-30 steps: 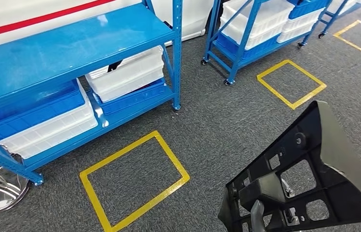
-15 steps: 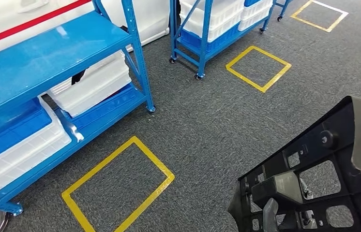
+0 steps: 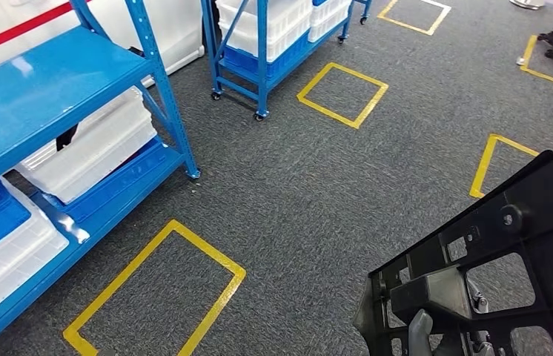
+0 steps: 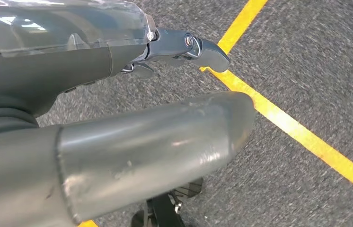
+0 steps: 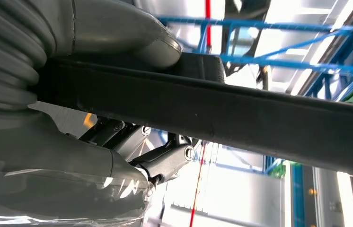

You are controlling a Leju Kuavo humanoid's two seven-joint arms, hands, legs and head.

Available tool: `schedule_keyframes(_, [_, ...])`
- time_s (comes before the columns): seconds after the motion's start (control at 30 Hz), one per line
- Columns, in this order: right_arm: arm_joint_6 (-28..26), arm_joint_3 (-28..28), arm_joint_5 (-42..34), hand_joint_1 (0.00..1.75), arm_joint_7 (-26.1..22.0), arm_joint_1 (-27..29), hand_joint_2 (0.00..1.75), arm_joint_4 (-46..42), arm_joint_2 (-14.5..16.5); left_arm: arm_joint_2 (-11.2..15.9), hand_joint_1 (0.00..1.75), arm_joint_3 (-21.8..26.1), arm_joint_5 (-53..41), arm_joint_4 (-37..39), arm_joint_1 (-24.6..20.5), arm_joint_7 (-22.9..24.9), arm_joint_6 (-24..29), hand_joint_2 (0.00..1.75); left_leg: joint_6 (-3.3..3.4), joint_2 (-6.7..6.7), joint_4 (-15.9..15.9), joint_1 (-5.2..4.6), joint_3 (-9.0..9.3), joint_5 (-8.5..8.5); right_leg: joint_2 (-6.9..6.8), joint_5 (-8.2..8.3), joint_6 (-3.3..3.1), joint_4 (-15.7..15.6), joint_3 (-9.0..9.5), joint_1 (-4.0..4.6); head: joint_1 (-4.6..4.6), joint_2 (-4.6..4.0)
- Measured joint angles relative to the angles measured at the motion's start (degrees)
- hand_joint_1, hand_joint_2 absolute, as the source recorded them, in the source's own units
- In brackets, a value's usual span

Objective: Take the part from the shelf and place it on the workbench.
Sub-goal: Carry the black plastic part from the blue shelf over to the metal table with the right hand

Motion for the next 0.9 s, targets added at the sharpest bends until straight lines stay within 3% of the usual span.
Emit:
schedule_keyframes(0.03, [0.0, 0.0, 0.5, 1.75, 0.0, 0.0, 1.75, 0.1, -0.1, 0.0, 0.00, 0.0, 0.2, 0.0, 0.0, 0.0, 0.1, 0.00, -0.04, 0.80, 0.0, -0.05, 0.04, -0.06, -0.30, 1.00, -0.02, -1.0, 0.65, -0.08, 0.00, 0.00])
schedule_keyframes(0.1, [-0.2, 0.1, 1.7, 1.75, 0.0, -0.1, 1.75, 0.4, -0.3, -0.2, 0.00, 0.2, 0.6, 0.0, -0.2, -0.1, 0.3, 0.00, -0.25, 2.18, 0.0, -0.12, 0.32, -0.27, -1.95, 4.42, -0.43, -8.3, 4.77, 0.01, 0.01, -0.01])
schedule_keyframes(0.17, [-1.3, 0.5, 3.6, 1.75, 0.0, -0.3, 1.75, 0.9, -0.6, -0.5, 0.00, 0.4, 0.7, 0.0, -0.3, 0.2, 1.0, 0.00, -0.70, 3.36, 0.0, -0.34, 0.57, -0.58, -4.01, 6.16, -1.16, -14.6, 8.15, 0.61, -0.01, -0.02])
schedule_keyframes(0.2, [-2.3, 0.8, 5.0, 1.75, 0.0, -0.4, 1.75, 1.1, -0.7, -0.5, 0.00, 0.4, 0.6, 0.0, -0.4, 0.7, 1.4, 0.00, -0.96, 3.93, 0.0, -0.42, 0.68, -0.70, -4.45, 6.21, -1.48, -15.8, 8.69, 0.91, -0.03, -0.01])
schedule_keyframes(0.27, [-4.1, 1.7, 8.3, 1.75, 0.0, -0.5, 1.75, 1.6, -1.2, -0.7, 0.00, 0.4, 0.5, 0.0, -0.6, 1.7, 1.8, 0.00, -1.53, 5.01, -0.2, -0.49, 1.01, -0.85, -3.25, 6.33, -2.04, -16.2, 8.61, 1.08, -0.04, 0.00])
schedule_keyframes(0.3, [-4.8, 2.0, 9.8, 1.75, 0.0, -0.4, 1.75, 2.0, -1.4, -0.8, 0.00, 0.4, 0.4, 0.0, -0.7, 2.1, 1.9, 0.00, -1.83, 4.55, -0.1, -0.41, 1.15, -1.18, -2.60, 6.53, -2.34, -16.6, 8.76, 0.96, -0.08, 0.00])
schedule_keyframes(0.37, [-4.7, 2.7, 11.0, 1.75, 0.0, -0.3, 1.75, 3.2, -1.6, -0.8, 0.00, 0.4, 0.2, -0.1, -0.8, 2.2, 1.6, 0.00, -2.27, 1.61, 2.9, -0.25, 0.09, -3.27, -1.41, 6.96, -2.99, -17.3, 9.18, 0.61, -0.28, 0.00])
schedule_keyframes(0.43, [-3.6, 3.0, 10.2, 1.75, 0.0, -0.3, 1.75, 4.7, -1.6, -0.8, 0.00, 0.4, -0.2, -0.1, -0.6, 2.1, 1.1, 0.00, -2.51, -1.38, 10.2, -0.13, -3.32, -6.91, -0.15, 7.03, -3.36, -17.5, 9.25, 0.56, -0.55, 0.00])
schedule_keyframes(0.47, [-3.2, 3.1, 9.5, 1.75, 0.0, -0.3, 1.75, 5.4, -1.7, -0.8, 0.00, 0.4, -0.4, -0.1, -0.4, 2.1, 1.0, 0.00, -2.62, -1.84, 13.7, -0.12, -5.12, -8.17, 0.63, 7.01, -3.45, -17.4, 9.25, 0.58, -0.62, 0.00])
schedule_keyframes(0.5, [-2.9, 3.1, 8.8, 1.75, 0.0, -0.1, 1.75, 5.9, -1.7, -0.8, 0.00, 0.3, -0.8, -0.1, -0.3, 2.0, 0.9, 0.00, -2.73, -2.03, 15.8, -0.08, -6.27, -8.36, 1.52, 6.96, -3.48, -17.3, 9.26, 0.60, -0.64, 0.00])
schedule_keyframes(0.53, [-2.8, 3.1, 8.2, 1.75, 0.1, 0.0, 1.75, 6.4, -1.7, -0.8, 0.00, 0.2, -1.2, -0.1, -0.1, 2.0, 0.9, 0.00, -2.82, -2.13, 15.7, -0.01, -6.45, -7.32, 2.48, 6.89, -3.44, -17.1, 9.28, 0.57, -0.64, 0.00])
schedule_keyframes(0.57, [-2.8, 3.1, 7.8, 1.75, 0.1, 0.2, 1.75, 6.7, -1.8, -0.8, 0.00, 0.1, -1.6, 0.0, 0.0, 1.9, 0.9, 0.00, -2.89, -2.41, 13.2, 0.12, -5.55, -5.22, 3.44, 6.76, -3.32, -16.8, 9.30, 0.49, -0.64, 0.00])
schedule_keyframes(0.63, [-3.1, 3.1, 8.5, 1.75, 0.1, 0.8, 1.75, 7.1, -1.9, -0.7, 0.00, -0.2, -2.4, 0.0, 0.2, 1.9, 1.0, 0.00, -2.99, -5.02, 5.7, 0.53, -2.60, -1.40, 5.20, 6.29, -2.79, -15.9, 9.10, 0.34, -0.67, 0.00])
schedule_keyframes(0.7, [-3.5, 3.1, 10.2, 1.75, 0.0, 1.5, 1.75, 7.5, -2.0, -0.7, 0.00, -0.6, -3.2, 0.0, 0.2, 2.1, 1.1, 0.00, -2.65, -7.63, 1.9, 0.74, -1.10, -0.52, 6.62, 6.00, -2.14, -15.2, 8.45, 0.27, -0.73, 0.00])
schedule_keyframes(0.73, [-3.7, 3.1, 10.9, 1.75, 0.0, 1.9, 1.75, 7.6, -2.0, -0.6, 0.00, -0.9, -3.5, 0.0, 0.1, 2.2, 1.1, 0.00, -2.32, -7.92, 1.7, 0.63, -0.99, -0.77, 7.30, 6.07, -1.77, -15.0, 8.12, 0.21, -0.80, 0.00])
schedule_keyframes(0.77, [-3.8, 3.1, 11.3, 1.75, 0.0, 2.3, 1.75, 7.7, -2.0, -0.6, 0.00, -1.2, -3.8, 0.0, 0.0, 2.3, 1.1, 0.00, -1.87, -7.21, 1.6, 0.56, -0.92, -0.71, 8.03, 6.22, -1.42, -15.1, 7.88, 0.08, -0.82, 0.00])
schedule_keyframes(0.8, [-3.9, 3.1, 11.6, 1.75, 0.0, 2.8, 1.75, 7.8, -2.1, -0.6, 0.00, -1.4, -3.9, 0.0, -0.1, 2.3, 1.1, 0.00, -1.46, -6.40, 1.3, 0.53, -0.79, -0.58, 7.81, 6.18, -1.11, -14.9, 7.71, 0.01, -0.84, 0.00])
schedule_keyframes(0.83, [-4.0, 3.1, 11.7, 1.75, 0.0, 3.2, 1.75, 7.8, -2.1, -0.6, 0.00, -1.6, -4.0, 0.0, -0.1, 2.3, 1.1, 0.00, -1.02, -5.57, 1.1, 0.53, -0.61, -0.42, 6.57, 5.71, -0.84, -14.2, 7.30, 0.05, -0.74, 0.00])
schedule_keyframes(0.9, [-4.2, 3.1, 12.0, 1.75, 0.0, 3.6, 1.75, 7.9, -2.2, -0.6, 0.00, -1.8, -4.1, 0.0, 0.1, 2.3, 1.1, 0.00, -0.41, -3.74, 0.7, 0.48, -0.47, -0.24, 2.52, 2.95, -0.44, -9.5, 4.96, 0.21, -0.41, 0.00])
